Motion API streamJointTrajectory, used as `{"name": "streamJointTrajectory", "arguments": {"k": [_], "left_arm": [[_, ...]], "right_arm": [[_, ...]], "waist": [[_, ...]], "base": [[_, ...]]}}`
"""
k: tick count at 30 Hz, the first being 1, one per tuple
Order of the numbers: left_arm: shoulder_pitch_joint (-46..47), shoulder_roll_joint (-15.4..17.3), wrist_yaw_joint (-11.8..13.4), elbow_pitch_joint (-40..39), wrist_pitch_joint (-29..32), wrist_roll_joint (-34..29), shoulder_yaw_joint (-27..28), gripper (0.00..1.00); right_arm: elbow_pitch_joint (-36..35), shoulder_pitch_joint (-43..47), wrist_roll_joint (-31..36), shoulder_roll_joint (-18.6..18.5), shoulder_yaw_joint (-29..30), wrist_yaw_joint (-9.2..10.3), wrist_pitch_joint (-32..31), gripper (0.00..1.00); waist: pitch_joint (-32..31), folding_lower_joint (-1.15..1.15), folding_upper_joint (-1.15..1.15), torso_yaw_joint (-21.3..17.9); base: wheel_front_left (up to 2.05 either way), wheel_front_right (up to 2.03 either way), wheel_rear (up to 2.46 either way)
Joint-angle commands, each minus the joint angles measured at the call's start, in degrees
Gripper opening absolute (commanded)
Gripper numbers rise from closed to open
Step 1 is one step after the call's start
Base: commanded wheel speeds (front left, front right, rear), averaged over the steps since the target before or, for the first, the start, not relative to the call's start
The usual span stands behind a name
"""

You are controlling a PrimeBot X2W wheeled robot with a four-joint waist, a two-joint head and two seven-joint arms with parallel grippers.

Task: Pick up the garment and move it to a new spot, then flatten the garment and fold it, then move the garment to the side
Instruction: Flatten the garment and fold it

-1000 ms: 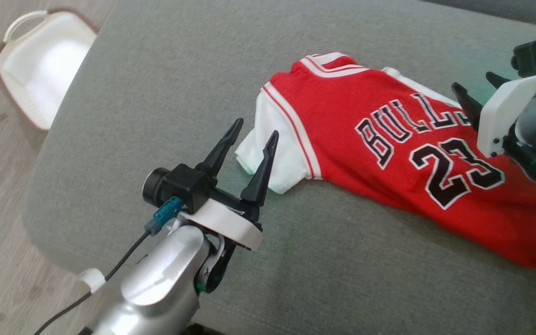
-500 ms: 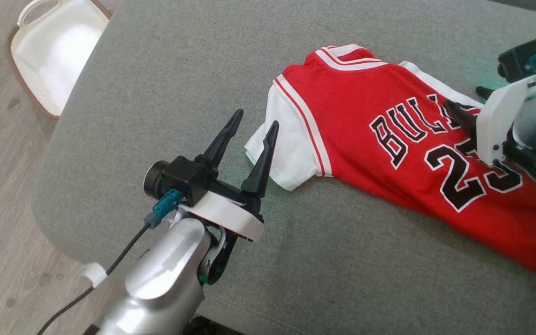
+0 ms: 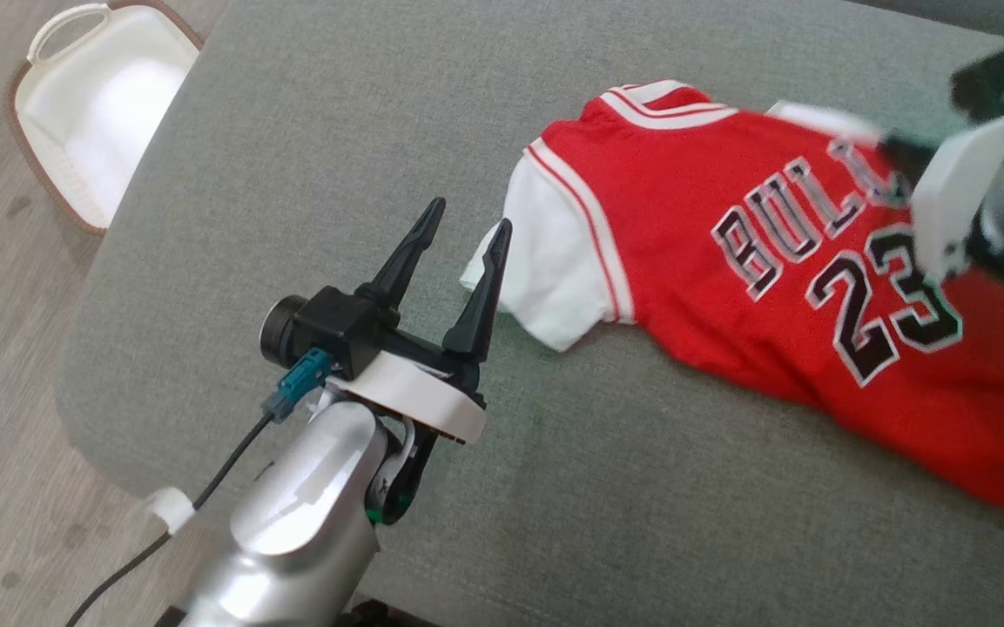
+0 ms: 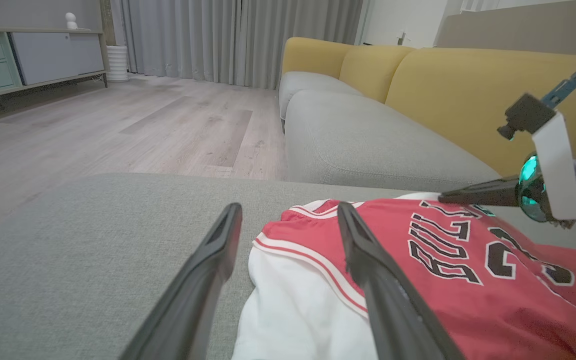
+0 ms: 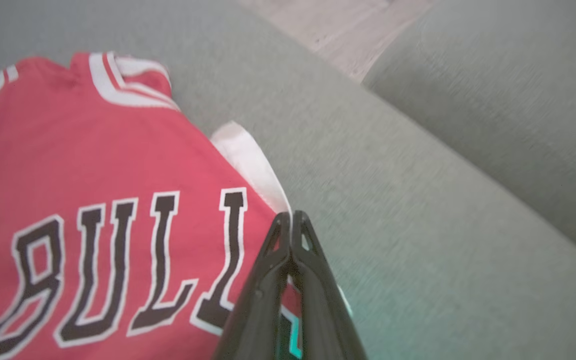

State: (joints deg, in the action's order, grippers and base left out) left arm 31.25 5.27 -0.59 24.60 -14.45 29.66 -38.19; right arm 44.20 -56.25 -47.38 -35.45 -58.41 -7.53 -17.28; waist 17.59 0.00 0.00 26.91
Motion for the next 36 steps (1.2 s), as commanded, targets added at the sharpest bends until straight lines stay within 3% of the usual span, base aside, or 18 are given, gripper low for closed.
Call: {"name": "streamJointTrajectory", "arguments": {"k": [1,6,13,14,20,26,29,36], "left_arm": [[0.9,0.5,-0.4,-1.3,-0.5,-0.5,2.6,1.00],[0.6,-0.1,-0.9,-1.3,-0.5,-0.9,2.9,1.00],[0.2,-0.9,-1.9,-1.3,-0.5,-1.5,3.3,1.00],[0.2,-1.1,-2.0,-1.1,-0.5,-1.6,3.4,1.00],[-0.2,-1.3,-1.9,-0.5,-0.5,-2.3,4.3,1.00],[-1.2,-0.1,-1.6,-0.2,-0.5,-3.0,6.1,1.00],[-2.3,0.9,-1.4,-0.2,-0.5,-3.3,6.9,1.00],[-5.7,3.3,-0.4,0.0,-0.5,-3.1,8.3,1.00]], "right_arm": [[-0.3,-3.6,1.2,-1.2,0.1,0.04,2.5,0.00],[2.8,-8.5,4.8,-0.9,-0.2,0.04,8.6,0.00],[10.9,-16.4,15.8,1.2,-2.8,0.04,19.0,0.00],[14.1,-17.9,20.1,1.9,-4.1,0.04,21.4,1.00],[24.2,-18.5,23.7,7.0,-0.1,0.04,27.4,1.00],[27.1,-14.4,21.0,12.1,6.9,0.04,31.7,1.00],[25.6,-11.2,20.1,13.9,10.5,0.04,32.2,1.00],[12.6,2.7,22.3,16.3,25.8,0.04,32.3,1.00]], "waist": [[-0.3,0.00,0.00,0.0],[-0.3,0.00,0.00,0.5],[0.4,0.00,0.00,2.3],[0.4,0.00,0.00,2.6],[-0.9,0.00,0.00,1.7],[-4.7,0.00,0.00,-2.1],[-7.2,0.00,0.00,-4.8],[-13.2,0.00,0.00,-12.0]], "base": [[0.00,0.00,0.00],[0.00,0.00,0.00],[0.00,0.00,0.00],[0.00,0.00,0.00],[0.00,0.00,0.00],[0.00,0.00,0.00],[0.00,0.00,0.00],[0.00,0.00,0.00]]}}
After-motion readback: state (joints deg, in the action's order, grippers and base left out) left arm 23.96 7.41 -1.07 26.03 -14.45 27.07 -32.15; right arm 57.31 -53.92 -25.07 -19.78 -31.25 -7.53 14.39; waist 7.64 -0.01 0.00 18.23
